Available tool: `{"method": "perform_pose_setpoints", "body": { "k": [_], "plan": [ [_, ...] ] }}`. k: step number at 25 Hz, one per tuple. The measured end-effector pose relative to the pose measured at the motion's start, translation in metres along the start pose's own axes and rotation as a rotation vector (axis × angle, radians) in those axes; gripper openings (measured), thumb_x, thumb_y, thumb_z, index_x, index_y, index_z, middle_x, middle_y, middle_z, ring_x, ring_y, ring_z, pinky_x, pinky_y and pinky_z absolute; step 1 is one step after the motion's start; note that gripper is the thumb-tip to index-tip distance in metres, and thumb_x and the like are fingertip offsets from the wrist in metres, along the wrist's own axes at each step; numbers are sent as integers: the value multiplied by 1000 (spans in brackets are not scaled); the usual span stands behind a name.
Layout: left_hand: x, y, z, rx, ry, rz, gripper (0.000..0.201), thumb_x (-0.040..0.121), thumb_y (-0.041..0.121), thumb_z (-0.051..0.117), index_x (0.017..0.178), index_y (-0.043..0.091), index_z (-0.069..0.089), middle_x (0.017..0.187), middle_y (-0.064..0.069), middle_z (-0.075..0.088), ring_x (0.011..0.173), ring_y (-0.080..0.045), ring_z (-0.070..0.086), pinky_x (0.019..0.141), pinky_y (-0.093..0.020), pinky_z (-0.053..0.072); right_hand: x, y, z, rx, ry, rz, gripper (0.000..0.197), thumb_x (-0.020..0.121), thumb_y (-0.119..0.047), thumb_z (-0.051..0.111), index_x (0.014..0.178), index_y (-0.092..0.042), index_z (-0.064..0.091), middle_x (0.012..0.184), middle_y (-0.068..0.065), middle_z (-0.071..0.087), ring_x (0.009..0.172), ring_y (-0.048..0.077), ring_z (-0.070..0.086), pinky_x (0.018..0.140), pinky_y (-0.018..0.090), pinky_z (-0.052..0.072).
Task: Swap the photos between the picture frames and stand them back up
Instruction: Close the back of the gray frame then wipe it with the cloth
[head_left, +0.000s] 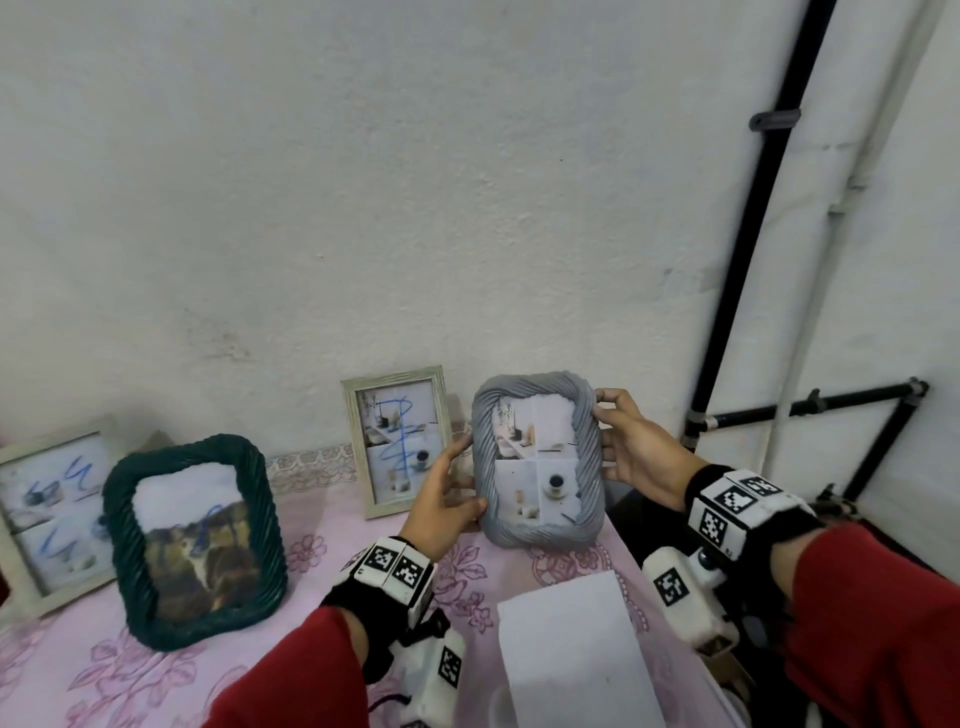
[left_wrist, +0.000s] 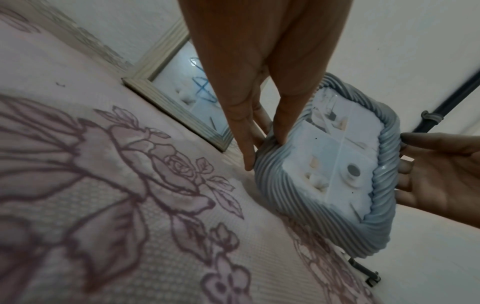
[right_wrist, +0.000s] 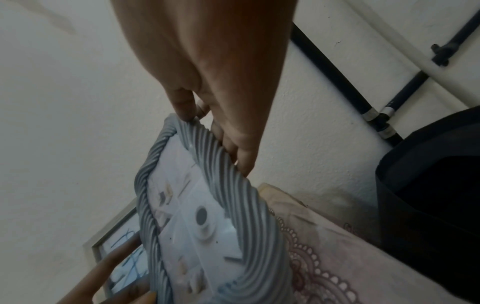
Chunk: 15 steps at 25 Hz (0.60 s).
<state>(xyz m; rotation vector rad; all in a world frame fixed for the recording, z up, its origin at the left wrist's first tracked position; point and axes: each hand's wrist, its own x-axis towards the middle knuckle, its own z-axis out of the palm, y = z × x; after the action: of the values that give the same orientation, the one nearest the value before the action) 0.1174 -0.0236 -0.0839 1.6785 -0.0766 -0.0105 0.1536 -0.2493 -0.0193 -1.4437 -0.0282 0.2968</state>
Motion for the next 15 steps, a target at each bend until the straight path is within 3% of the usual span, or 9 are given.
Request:
{"method": "perform_pose_setpoints", "body": {
  "k": [2, 5, 10, 15],
  "plan": [
    [-6, -1, -2, -8, -8, -16, 68, 84, -17, 51, 136, 25, 35, 87, -8, 49, 79, -26, 53, 63, -28, 57, -5, 1, 0, -3, -9, 21, 11, 100, -21, 35, 95, -27, 43, 77, 5, 55, 67, 19, 52, 63, 33, 43],
    [-14, -2, -5, 7, -18, -33, 67, 85, -17, 49, 136, 25, 35, 82, -7, 43, 80, -25, 45, 62, -25, 56, -14, 4, -1, -13, -24, 44, 6, 99, -20, 38, 96, -23, 42, 79, 8, 53, 66, 21, 52, 61, 34, 45],
    [-24, 1, -4, 101, -21, 13, 68, 84, -17, 49, 133, 27, 36, 86, 1, 52, 63, -1, 62, 60, -19, 56, -31, -1, -8, -152, -52, 63, 2, 98, -17, 44, 98, -18, 43, 79, 13, 53, 63, 26, 56, 67, 40, 52],
    [-29, 9, -4, 203, -31, 0, 73, 85, -9, 56, 143, 25, 29, 93, -1, 49, 83, -20, 58, 70, -22, 54, -36, -5, -10, -303, 5, 55, 13, 94, -11, 52, 106, -11, 47, 91, 16, 61, 65, 25, 59, 64, 36, 50]
  ]
}}
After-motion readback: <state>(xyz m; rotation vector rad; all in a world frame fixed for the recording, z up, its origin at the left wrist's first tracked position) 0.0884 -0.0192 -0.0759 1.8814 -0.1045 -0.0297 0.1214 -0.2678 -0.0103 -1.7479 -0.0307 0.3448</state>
